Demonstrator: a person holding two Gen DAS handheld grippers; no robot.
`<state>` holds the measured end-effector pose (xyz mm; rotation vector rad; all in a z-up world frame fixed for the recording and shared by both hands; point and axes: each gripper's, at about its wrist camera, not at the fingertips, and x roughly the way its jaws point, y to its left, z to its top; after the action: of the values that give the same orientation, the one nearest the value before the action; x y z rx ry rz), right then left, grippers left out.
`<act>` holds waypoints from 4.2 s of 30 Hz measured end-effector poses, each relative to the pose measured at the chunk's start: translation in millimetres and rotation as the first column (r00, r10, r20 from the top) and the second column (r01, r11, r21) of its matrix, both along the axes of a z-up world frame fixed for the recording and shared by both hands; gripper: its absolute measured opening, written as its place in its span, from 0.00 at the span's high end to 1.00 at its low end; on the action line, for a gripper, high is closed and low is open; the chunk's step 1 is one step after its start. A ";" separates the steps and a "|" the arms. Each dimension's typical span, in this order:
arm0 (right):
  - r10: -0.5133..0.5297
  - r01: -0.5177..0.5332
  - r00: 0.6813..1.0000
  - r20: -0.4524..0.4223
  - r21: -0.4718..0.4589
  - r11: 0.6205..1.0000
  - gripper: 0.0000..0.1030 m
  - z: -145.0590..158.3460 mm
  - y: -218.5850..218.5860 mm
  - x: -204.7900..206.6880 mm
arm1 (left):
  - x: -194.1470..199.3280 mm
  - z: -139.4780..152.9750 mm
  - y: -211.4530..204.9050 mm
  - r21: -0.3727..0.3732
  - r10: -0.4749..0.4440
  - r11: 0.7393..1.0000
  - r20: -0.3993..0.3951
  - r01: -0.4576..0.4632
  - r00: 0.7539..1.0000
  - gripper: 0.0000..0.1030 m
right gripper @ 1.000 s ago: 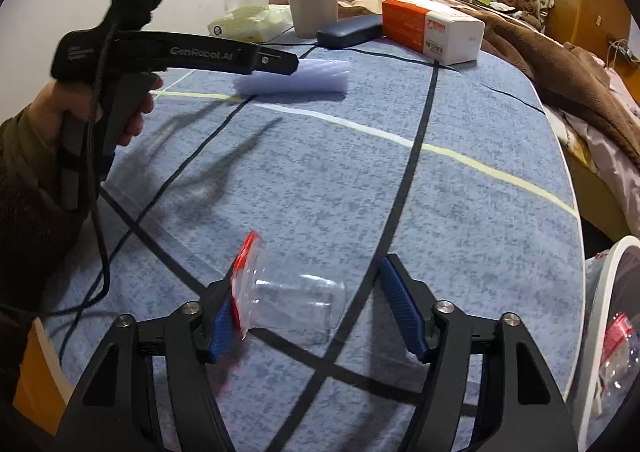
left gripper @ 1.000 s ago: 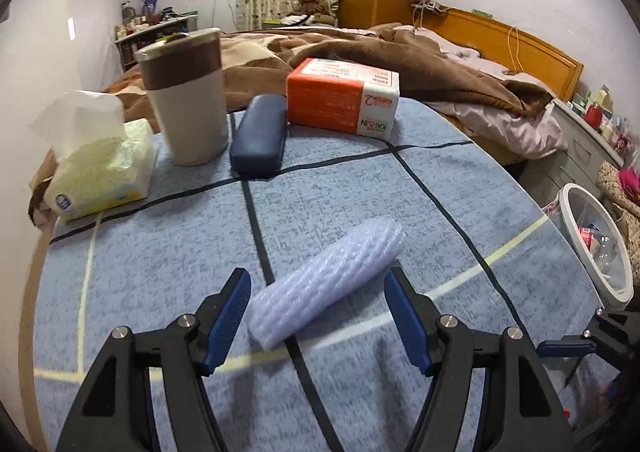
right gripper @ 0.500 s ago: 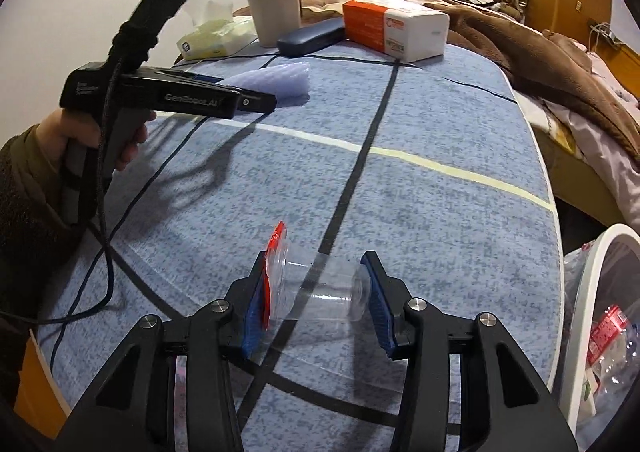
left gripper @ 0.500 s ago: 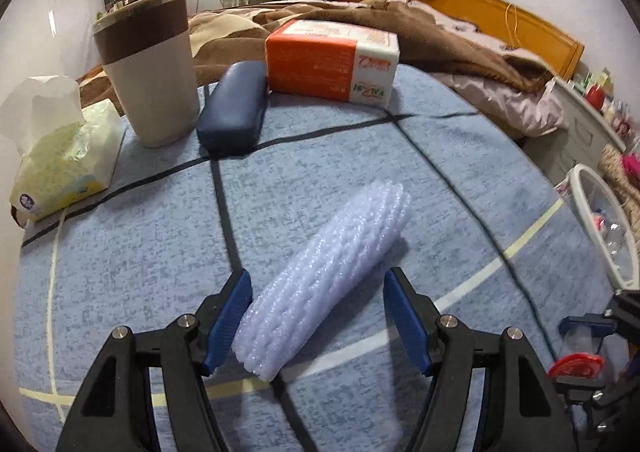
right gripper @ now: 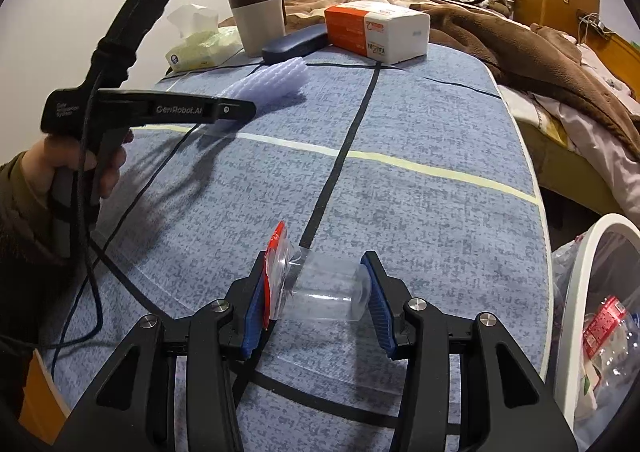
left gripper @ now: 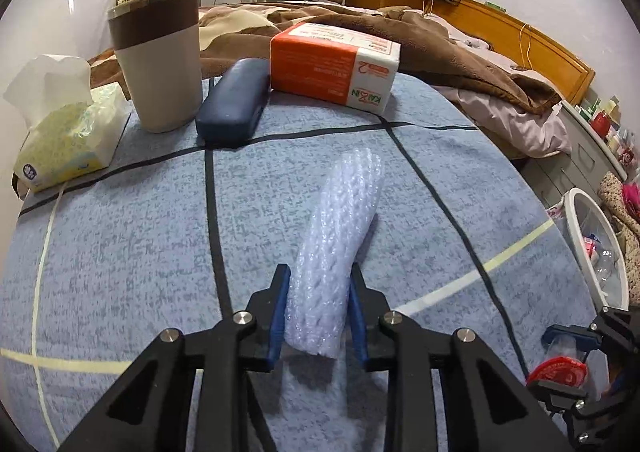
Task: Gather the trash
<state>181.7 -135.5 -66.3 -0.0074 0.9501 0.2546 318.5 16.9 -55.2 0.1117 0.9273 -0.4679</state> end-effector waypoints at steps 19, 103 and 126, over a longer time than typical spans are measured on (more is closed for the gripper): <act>-0.113 0.108 0.986 0.125 0.049 0.993 0.55 38.4 -41.8 -27.0 | -71.7 50.2 -25.5 -0.068 0.002 0.998 0.103 0.005 0.995 0.72; -0.442 0.458 0.870 0.219 -0.028 0.888 0.35 57.9 -229.0 -88.3 | -177.9 51.8 -255.6 -0.082 -0.219 0.970 0.093 0.227 0.971 0.36; -0.363 0.384 0.851 0.379 0.023 0.923 0.35 72.7 -144.7 -145.7 | -252.6 70.8 -142.6 -0.087 0.083 0.994 0.282 -0.061 0.956 0.25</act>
<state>35.9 -280.2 6.3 0.0776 0.5552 -0.1346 65.9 -125.7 15.5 0.0721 0.6263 -0.4066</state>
